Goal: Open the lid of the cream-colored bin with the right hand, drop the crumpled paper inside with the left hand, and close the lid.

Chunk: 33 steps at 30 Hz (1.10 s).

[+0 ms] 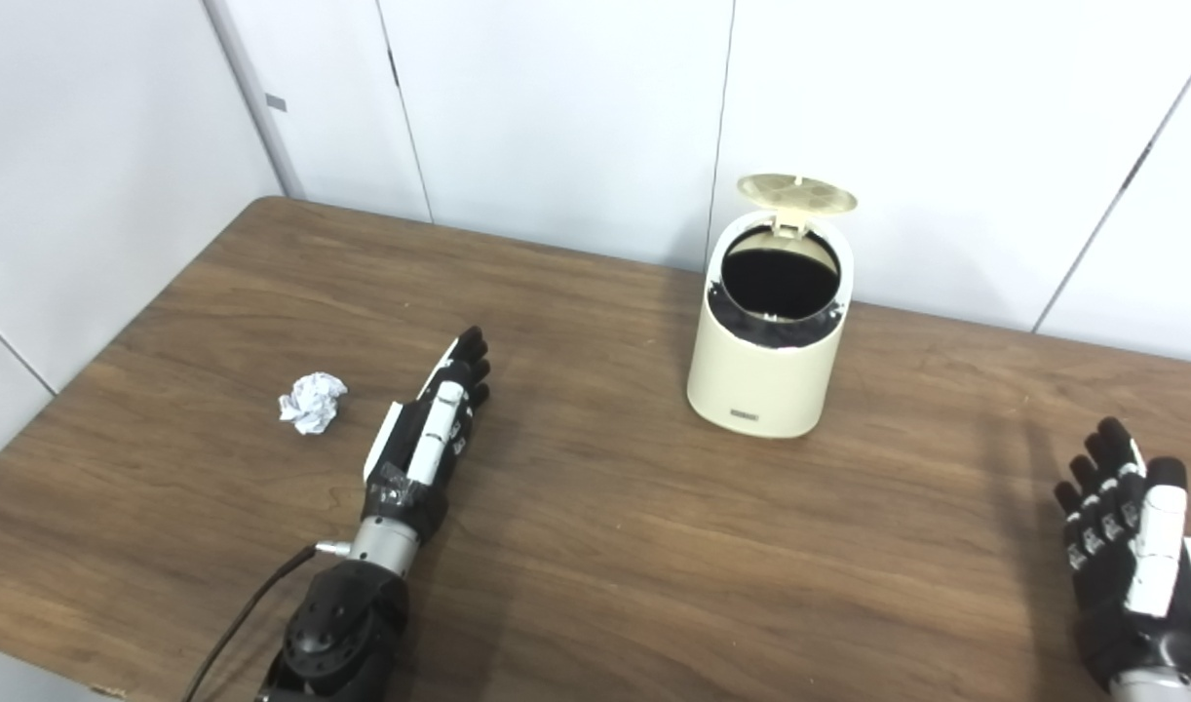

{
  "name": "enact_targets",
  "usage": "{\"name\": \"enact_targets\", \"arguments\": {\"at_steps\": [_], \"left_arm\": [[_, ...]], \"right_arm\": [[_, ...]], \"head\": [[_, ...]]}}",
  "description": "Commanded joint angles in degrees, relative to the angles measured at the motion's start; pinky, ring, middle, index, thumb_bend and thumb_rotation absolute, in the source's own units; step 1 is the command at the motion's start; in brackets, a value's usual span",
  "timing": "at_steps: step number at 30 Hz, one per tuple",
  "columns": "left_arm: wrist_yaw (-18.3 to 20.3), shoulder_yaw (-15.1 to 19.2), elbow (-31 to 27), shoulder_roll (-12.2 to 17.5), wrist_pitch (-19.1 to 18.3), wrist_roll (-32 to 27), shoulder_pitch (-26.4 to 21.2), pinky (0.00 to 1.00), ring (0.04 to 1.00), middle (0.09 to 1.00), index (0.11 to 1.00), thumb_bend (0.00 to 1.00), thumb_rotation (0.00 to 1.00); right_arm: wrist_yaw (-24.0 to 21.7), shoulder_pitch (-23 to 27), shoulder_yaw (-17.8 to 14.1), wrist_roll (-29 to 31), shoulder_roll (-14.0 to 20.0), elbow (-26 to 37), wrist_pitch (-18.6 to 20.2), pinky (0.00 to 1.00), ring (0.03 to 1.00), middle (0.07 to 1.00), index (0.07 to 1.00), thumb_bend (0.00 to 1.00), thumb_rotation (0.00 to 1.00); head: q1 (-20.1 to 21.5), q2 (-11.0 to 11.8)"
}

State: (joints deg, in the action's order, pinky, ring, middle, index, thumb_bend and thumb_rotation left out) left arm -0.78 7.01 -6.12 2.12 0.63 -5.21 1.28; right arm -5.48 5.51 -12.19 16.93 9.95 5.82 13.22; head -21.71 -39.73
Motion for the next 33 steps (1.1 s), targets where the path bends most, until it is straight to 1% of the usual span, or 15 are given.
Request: {"name": "enact_targets", "arguments": {"at_steps": [1, 5, 7, 10, 13, 16, 20, 22, 24, 27, 29, 31, 33], "left_arm": [[-1.0, -0.5, -2.9, 1.4, -0.2, 3.7, -1.2, 0.97, 0.974, 0.958, 0.96, 0.58, 0.73], [-1.9, -0.6, -6.1, 2.7, -3.2, 7.9, -1.6, 1.0, 0.969, 0.936, 0.944, 0.63, 0.6], [-2.2, -0.5, -8.0, 3.3, -4.7, 9.4, -1.9, 0.98, 0.957, 0.928, 0.942, 0.63, 0.53], [-1.9, 0.2, -10.6, 4.6, -6.8, 10.2, -2.4, 0.96, 0.95, 0.928, 0.947, 0.66, 0.46], [-1.8, 1.0, -13.2, 5.8, -9.1, 10.7, -2.9, 0.96, 0.952, 0.936, 0.947, 0.67, 0.43], [-1.5, 2.0, -15.4, 6.6, -11.2, 9.7, -3.4, 0.96, 0.959, 0.942, 0.948, 0.67, 0.41], [-1.6, 3.7, -18.2, 7.7, -13.8, 9.4, -4.5, 0.95, 0.949, 0.928, 0.934, 0.69, 0.41], [-1.6, 3.9, -18.8, 8.5, -14.5, 10.7, -4.9, 0.94, 0.944, 0.925, 0.931, 0.7, 0.4], [-1.9, 3.8, -19.5, 9.9, -16.0, 13.4, -5.3, 0.93, 0.933, 0.917, 0.926, 0.72, 0.39], [-1.9, 3.5, -20.3, 12.0, -18.2, 17.8, -5.9, 0.9, 0.905, 0.895, 0.916, 0.77, 0.39], [-1.6, 3.6, -20.5, 13.2, -18.8, 19.3, -6.1, 0.89, 0.901, 0.89, 0.913, 0.81, 0.39], [-0.9, 4.1, -20.4, 14.6, -18.9, 19.2, -6.4, 0.9, 0.902, 0.89, 0.91, 0.83, 0.36], [0.2, 3.9, -20.6, 17.1, -20.0, 20.7, -6.7, 0.9, 0.901, 0.886, 0.899, 0.85, 0.31]], "right_arm": [[0.1, 1.2, -0.2, 0.4, 0.2, 2.1, -1.0, 1.0, 1.0, 0.992, 0.959, 0.52, 1.0], [0.0, 1.2, -0.2, 0.6, 0.3, 2.3, -0.3, 1.0, 1.0, 0.995, 0.964, 0.52, 1.0], [-0.1, 1.2, -0.1, 0.6, 0.3, 2.5, -0.2, 1.0, 1.0, 0.993, 0.963, 0.52, 1.0], [-0.1, 1.2, -0.1, 1.0, 0.2, 2.7, 0.1, 1.0, 1.0, 0.995, 0.96, 0.51, 1.0], [0.1, 1.1, -0.1, 0.9, 0.0, 3.0, 0.6, 1.0, 1.0, 0.996, 0.964, 0.51, 1.0], [0.4, 1.1, -0.2, 1.0, -0.1, 3.6, 1.5, 1.0, 1.0, 1.0, 0.972, 0.52, 1.0], [0.1, 0.8, -0.1, 0.6, 0.0, 3.7, 1.1, 1.0, 1.0, 1.0, 0.977, 0.53, 1.0], [0.0, 0.6, 0.0, 0.7, 0.1, 3.9, 1.4, 1.0, 1.0, 1.0, 0.987, 0.53, 1.0], [0.4, 0.6, -0.1, 0.6, -0.1, 4.4, 1.8, 1.0, 1.0, 0.999, 0.982, 0.53, 1.0], [0.5, 0.6, -0.1, 0.7, -0.1, 4.7, 2.1, 1.0, 1.0, 0.991, 0.969, 0.52, 1.0], [0.4, 0.7, -0.1, 0.8, -0.1, 4.8, 2.2, 1.0, 1.0, 0.991, 0.967, 0.51, 1.0], [1.0, 0.8, -0.3, 0.9, -0.3, 5.0, 2.7, 1.0, 1.0, 0.995, 0.967, 0.52, 1.0], [1.1, 0.9, -0.4, 1.0, -0.5, 5.0, 2.8, 1.0, 1.0, 0.992, 0.958, 0.53, 1.0]], "head": [[0.0, -0.1], [-0.3, -0.2], [-0.5, -0.2], [-0.7, -0.2], [-0.7, -0.2], [-0.3, -0.2], [-0.3, -0.2], [-0.3, -0.2], [-0.2, -0.3], [-0.2, -0.3], [-0.2, -0.3], [-0.2, -0.4], [-0.1, -0.3]]}}
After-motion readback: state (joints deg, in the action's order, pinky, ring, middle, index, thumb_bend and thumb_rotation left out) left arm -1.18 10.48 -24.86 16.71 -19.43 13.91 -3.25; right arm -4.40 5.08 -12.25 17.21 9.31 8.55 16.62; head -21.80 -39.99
